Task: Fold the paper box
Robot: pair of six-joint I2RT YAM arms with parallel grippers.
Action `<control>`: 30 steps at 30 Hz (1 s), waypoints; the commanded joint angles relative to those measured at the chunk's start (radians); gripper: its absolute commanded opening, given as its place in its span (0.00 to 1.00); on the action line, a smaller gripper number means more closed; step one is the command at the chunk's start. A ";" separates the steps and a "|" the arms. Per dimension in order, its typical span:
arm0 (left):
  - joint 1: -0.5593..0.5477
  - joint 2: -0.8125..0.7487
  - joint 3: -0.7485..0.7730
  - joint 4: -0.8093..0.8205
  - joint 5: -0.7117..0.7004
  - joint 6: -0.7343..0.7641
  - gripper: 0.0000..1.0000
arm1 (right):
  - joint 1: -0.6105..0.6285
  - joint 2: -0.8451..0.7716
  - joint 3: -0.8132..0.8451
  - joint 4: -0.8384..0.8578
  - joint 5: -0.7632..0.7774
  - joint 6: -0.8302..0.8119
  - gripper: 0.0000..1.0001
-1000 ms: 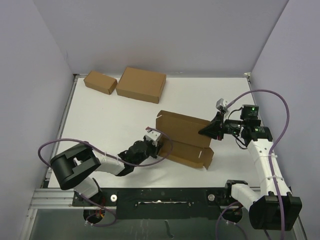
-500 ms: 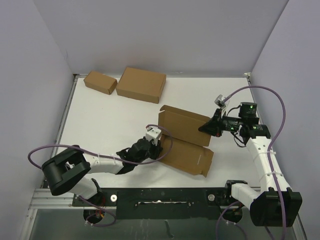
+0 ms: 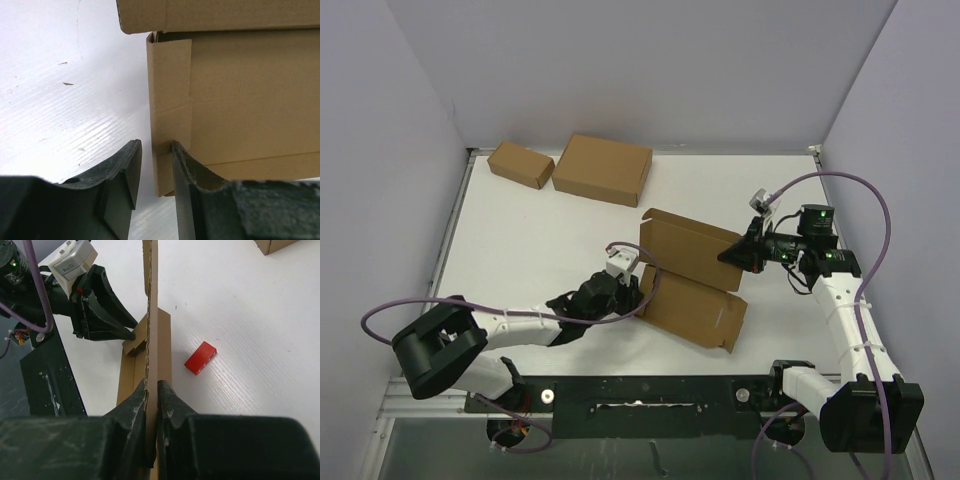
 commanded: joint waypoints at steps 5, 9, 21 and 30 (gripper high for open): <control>0.017 0.023 0.061 0.014 0.043 -0.024 0.30 | 0.001 -0.013 -0.001 0.027 -0.019 0.007 0.00; 0.025 0.065 0.073 0.030 0.049 -0.015 0.32 | 0.003 -0.013 -0.001 0.025 -0.026 0.007 0.00; 0.072 0.147 0.094 0.073 0.115 0.001 0.04 | 0.005 -0.010 -0.005 0.022 -0.025 0.000 0.00; 0.053 0.160 0.189 -0.211 -0.034 0.004 0.00 | 0.007 -0.003 0.001 0.013 0.063 -0.009 0.00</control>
